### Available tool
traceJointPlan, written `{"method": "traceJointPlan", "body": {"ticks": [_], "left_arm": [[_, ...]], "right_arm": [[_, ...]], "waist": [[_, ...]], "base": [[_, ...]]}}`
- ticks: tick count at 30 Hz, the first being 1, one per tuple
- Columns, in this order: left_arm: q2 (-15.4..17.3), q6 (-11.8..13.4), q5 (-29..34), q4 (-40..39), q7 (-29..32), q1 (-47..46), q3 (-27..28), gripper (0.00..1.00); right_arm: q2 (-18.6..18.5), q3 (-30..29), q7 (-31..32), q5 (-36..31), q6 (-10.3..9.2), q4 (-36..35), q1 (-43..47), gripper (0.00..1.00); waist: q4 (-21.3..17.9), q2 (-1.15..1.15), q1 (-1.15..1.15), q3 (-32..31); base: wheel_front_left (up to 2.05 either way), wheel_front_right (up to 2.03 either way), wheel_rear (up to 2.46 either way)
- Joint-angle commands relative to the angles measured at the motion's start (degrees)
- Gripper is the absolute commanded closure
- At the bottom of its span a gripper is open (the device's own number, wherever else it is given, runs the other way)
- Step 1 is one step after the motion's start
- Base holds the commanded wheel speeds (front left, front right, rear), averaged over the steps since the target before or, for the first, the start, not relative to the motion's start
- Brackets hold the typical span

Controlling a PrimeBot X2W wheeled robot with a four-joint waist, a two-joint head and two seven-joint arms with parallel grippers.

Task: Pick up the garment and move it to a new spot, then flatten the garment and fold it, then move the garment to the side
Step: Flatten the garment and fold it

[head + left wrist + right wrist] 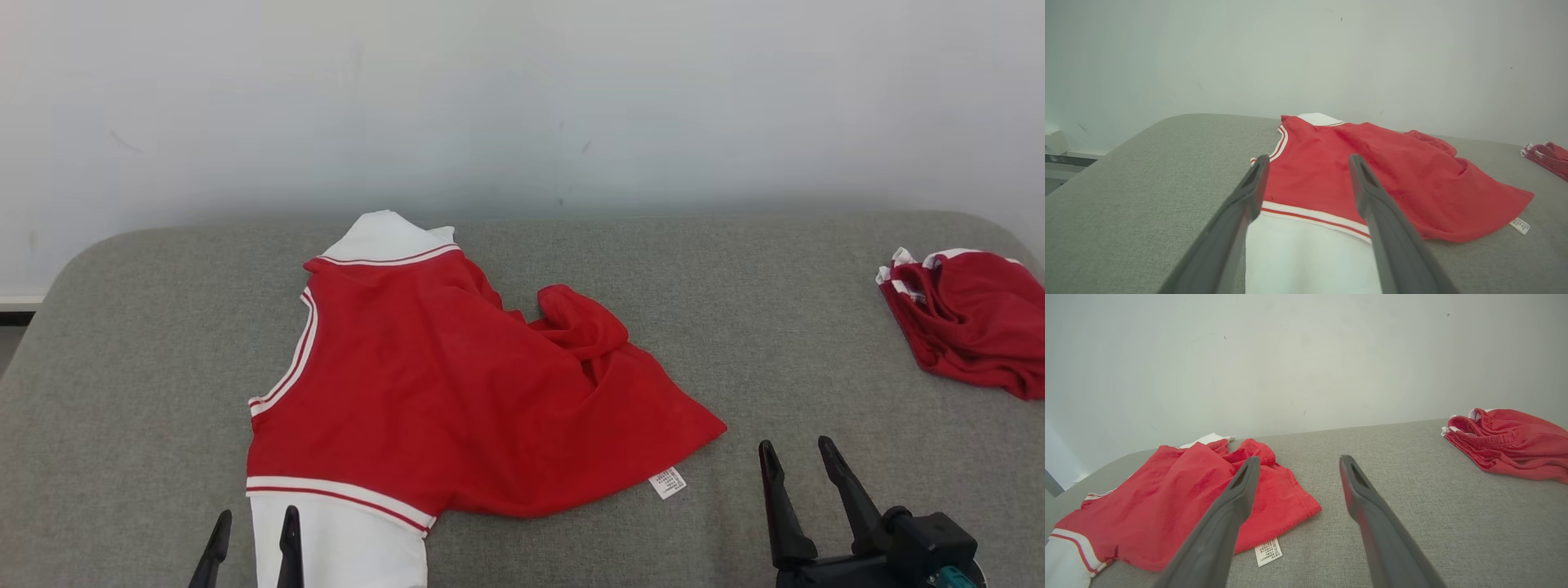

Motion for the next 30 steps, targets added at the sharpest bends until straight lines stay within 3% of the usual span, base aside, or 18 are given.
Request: {"method": "traceJointPlan", "body": {"ticks": [1, 18, 30], "left_arm": [[-0.2, -0.2, 0.4, 0.3, -0.2, -0.1, 0.4, 0.00], [-0.8, -0.5, -0.7, 10.2, -0.2, -2.0, 2.1, 0.00], [-0.9, -0.8, -3.0, 22.6, -0.2, -6.7, 0.3, 0.00]], "right_arm": [[-0.2, 0.1, -0.3, 0.1, -0.16, -0.2, 0.3, 0.00], [-1.9, -0.8, 2.3, -0.6, -0.16, 4.3, -5.0, 0.00], [-2.9, 1.6, 5.0, -0.8, -0.16, 20.0, -16.0, 0.00]], "waist": [[0.0, 0.00, 0.00, 0.0], [1.0, 0.00, 0.00, 2.4], [3.4, 0.00, 0.00, 5.7]], "base": [[0.00, 0.00, 0.00], [0.00, 0.00, 0.00], [0.00, 0.00, 0.00]]}}
